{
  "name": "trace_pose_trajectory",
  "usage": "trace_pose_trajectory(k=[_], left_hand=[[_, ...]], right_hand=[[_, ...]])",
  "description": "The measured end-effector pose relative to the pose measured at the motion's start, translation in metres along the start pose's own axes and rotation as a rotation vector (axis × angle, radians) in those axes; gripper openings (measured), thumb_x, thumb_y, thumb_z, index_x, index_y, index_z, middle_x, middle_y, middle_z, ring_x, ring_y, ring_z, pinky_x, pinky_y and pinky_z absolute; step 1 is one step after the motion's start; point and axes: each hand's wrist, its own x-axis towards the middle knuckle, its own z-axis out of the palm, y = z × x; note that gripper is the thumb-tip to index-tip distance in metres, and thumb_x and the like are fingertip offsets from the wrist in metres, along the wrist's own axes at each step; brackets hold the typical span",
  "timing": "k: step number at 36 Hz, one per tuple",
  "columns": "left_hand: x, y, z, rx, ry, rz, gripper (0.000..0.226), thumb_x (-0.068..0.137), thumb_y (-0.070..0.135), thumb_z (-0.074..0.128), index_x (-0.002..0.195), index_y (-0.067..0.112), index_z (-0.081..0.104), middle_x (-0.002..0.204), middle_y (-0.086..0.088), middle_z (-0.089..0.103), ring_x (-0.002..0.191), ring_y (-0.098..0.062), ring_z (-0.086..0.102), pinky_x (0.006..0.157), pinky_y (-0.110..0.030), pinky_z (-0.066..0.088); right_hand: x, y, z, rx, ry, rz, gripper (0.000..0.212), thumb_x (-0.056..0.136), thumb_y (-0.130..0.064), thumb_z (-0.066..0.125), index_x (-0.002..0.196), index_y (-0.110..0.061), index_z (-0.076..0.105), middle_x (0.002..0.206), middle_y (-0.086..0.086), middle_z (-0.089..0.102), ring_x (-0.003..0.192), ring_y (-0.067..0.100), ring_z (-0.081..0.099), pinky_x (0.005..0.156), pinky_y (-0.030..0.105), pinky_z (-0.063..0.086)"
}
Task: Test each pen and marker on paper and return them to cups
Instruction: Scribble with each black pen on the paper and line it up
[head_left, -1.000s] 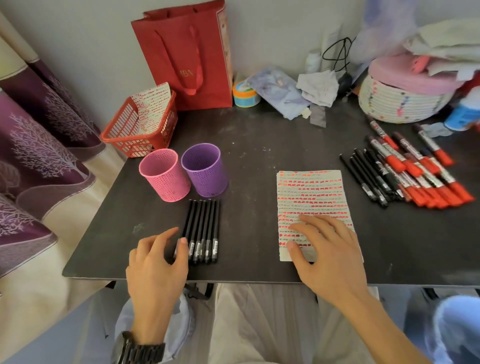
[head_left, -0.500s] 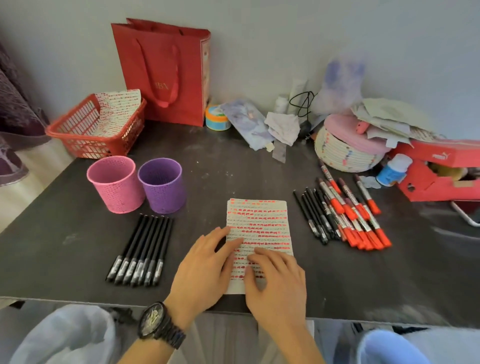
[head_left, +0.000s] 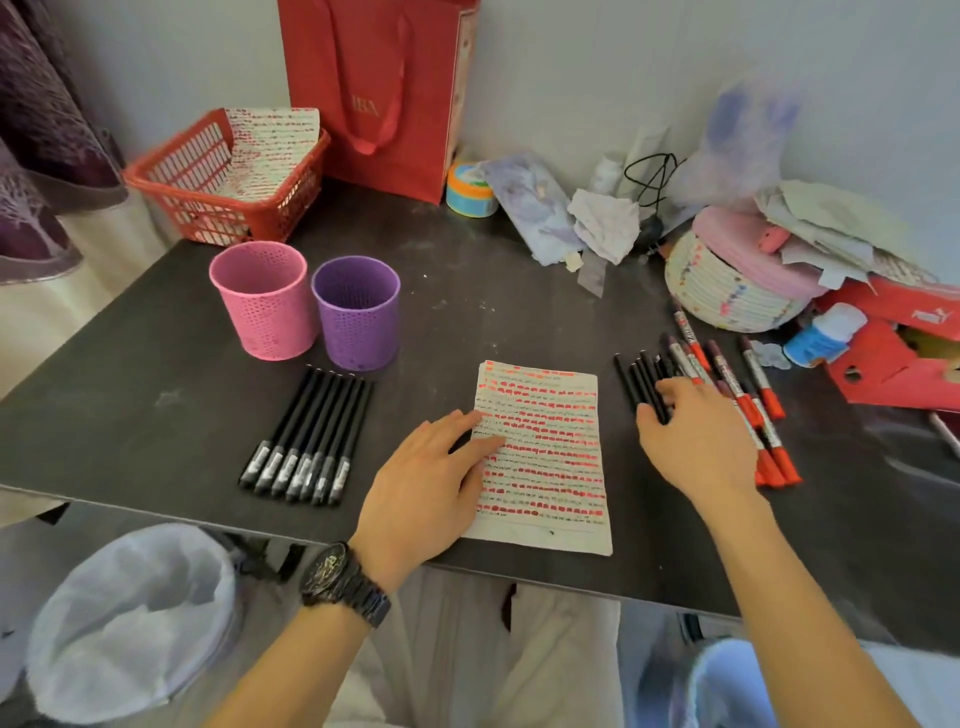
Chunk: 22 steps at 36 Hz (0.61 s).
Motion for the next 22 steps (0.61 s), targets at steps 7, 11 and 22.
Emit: trace_pose_trajectory(k=[7, 11, 22], left_hand=[[0.000, -0.001, -0.002, 0.008, -0.044, -0.016, 0.040, 0.104, 0.031, 0.044, 0.141, 0.033, 0.058, 0.156, 0.007, 0.043, 0.146, -0.016, 0.037, 0.121, -0.035, 0.026], [0.000, 0.000, -0.002, 0.014, -0.050, -0.026, 0.042, 0.103, 0.034, 0.040, 0.141, 0.034, 0.058, 0.156, 0.008, 0.043, 0.146, -0.015, 0.037, 0.120, -0.035, 0.029], [0.000, 0.001, -0.004, 0.008, -0.044, -0.035, 0.042, 0.102, 0.036, 0.039, 0.140, 0.036, 0.058, 0.157, 0.011, 0.042, 0.146, -0.013, 0.035, 0.119, -0.033, 0.028]], right_hand=[[0.013, -0.007, 0.009, -0.210, -0.057, 0.006, 0.037, 0.098, -0.040, 0.056, 0.125, -0.015, 0.059, 0.127, 0.012, 0.057, 0.116, 0.034, 0.057, 0.083, 0.044, 0.050], [0.016, -0.010, 0.013, -0.256, -0.005, -0.009, 0.034, 0.099, -0.039, 0.054, 0.118, -0.011, 0.057, 0.123, 0.013, 0.058, 0.112, 0.035, 0.060, 0.078, 0.043, 0.050], [0.031, -0.003, 0.018, -0.142, 0.085, -0.016, 0.027, 0.101, -0.033, 0.049, 0.095, -0.009, 0.060, 0.095, 0.009, 0.065, 0.083, 0.030, 0.066, 0.058, 0.030, 0.038]])
